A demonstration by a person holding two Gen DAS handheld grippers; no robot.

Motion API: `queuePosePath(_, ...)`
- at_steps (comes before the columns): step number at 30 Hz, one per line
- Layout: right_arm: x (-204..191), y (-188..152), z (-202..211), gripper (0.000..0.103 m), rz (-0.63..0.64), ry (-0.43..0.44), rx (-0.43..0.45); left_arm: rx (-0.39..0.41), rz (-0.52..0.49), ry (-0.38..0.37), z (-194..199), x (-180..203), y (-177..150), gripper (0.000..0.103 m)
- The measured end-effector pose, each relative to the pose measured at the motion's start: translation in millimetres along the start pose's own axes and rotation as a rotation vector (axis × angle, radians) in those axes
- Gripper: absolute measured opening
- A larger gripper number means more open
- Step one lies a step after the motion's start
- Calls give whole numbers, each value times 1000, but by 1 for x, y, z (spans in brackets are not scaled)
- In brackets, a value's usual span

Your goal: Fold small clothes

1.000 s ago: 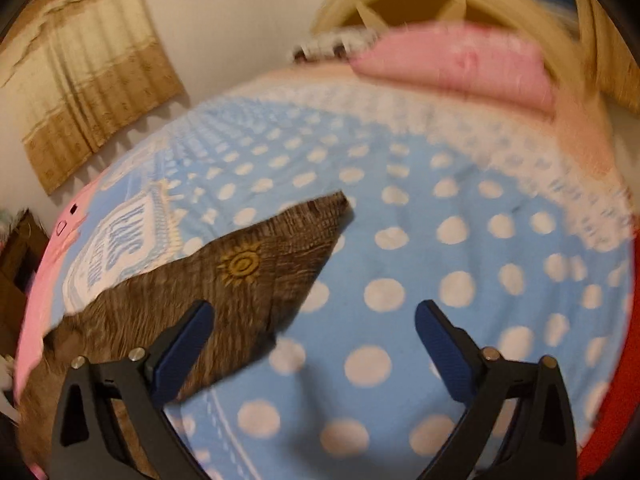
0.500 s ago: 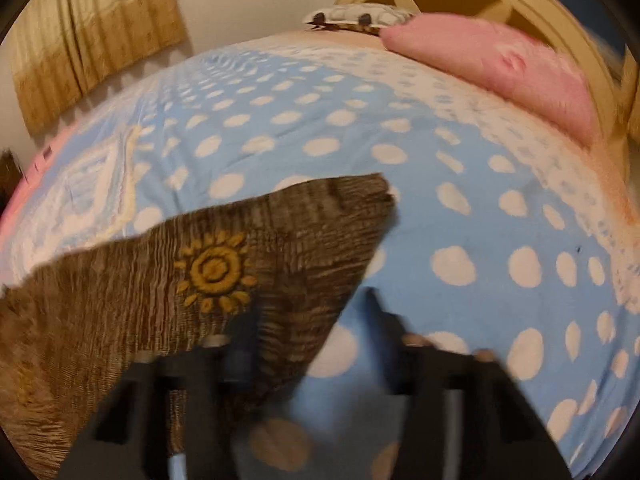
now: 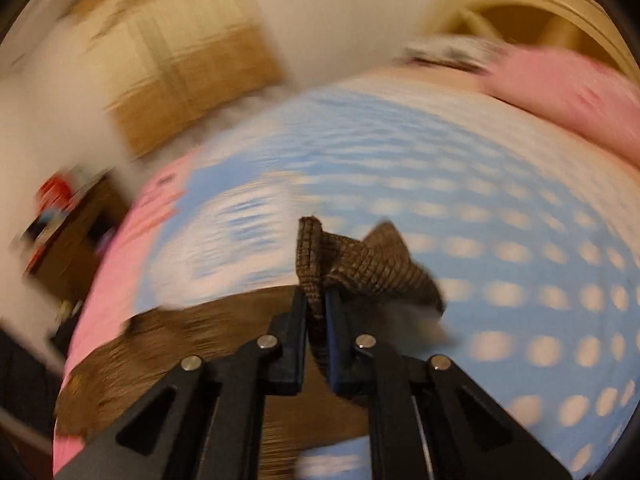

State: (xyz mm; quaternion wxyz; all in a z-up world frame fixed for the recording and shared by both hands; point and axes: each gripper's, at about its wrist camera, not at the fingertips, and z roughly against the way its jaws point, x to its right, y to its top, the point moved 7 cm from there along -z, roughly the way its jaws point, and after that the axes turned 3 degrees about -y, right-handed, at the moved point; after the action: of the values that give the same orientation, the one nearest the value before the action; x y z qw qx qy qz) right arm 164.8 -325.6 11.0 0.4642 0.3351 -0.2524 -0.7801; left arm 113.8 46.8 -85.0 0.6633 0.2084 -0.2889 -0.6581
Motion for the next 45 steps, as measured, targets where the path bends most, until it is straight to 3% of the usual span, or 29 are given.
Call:
queuePosePath(5, -147, -46, -19, 12, 185, 247, -61, 14, 56, 29, 2, -30, 2, 102)
queuePosePath(9, -205, -115, -59, 17, 240, 367, -186, 6, 69, 73, 1, -54, -1, 102)
queuePosePath(10, -211, -126, -70, 27, 244, 383, -220, 6, 68, 83, 1, -58, -2, 102)
queuePosePath(11, -214, -143, -79, 47, 252, 401, -272, 14, 66, 92, 1, -63, -2, 102)
queuePosePath(12, -217, -156, -85, 55, 252, 409, -319, 25, 64, 98, 1, -68, -2, 102)
queuePosePath(14, -211, -163, -83, 56, 230, 426, -314, 31, 64, 107, -2, -73, -2, 102)
queuePosePath(18, -180, -139, -57, 56, 196, 379, -195, 9, 80, 74, -12, -68, -4, 102)
queuePosePath(23, -127, -99, -60, 56, 269, 138, -100, 3, 32, 60, -13, -51, -9, 102)
queuePosePath(25, -100, -75, -68, 56, 233, 42, -73, 4, 25, 66, -14, -48, -9, 102)
queuePosePath(27, -71, -58, -82, 58, 175, -39, -86, -11, 34, 58, -18, -43, -10, 102)
queuePosePath(32, -64, -59, -119, 57, 218, -73, -183, -36, 4, 58, -23, -28, -11, 102)
queuePosePath(34, -72, -65, -133, 51, 276, -93, -212, -35, -17, 79, -23, -25, -11, 102)
queuePosePath(36, -73, -68, -142, 35, 322, -104, -223, -36, -27, 83, -24, -23, -10, 102)
queuePosePath(37, -71, -68, -137, 21, 327, -83, -226, -36, -30, 85, -24, -23, -9, 102)
queuePosePath(42, -38, -47, -116, 17, 223, -71, -139, -38, -25, 85, -26, -22, -8, 102)
queuePosePath(43, -30, -46, -117, 12, 202, -82, -143, -45, -25, 82, -27, -22, -9, 102)
queuePosePath(45, -11, -47, -125, 15, 180, -103, -151, -51, -27, 75, -28, -21, -9, 102)
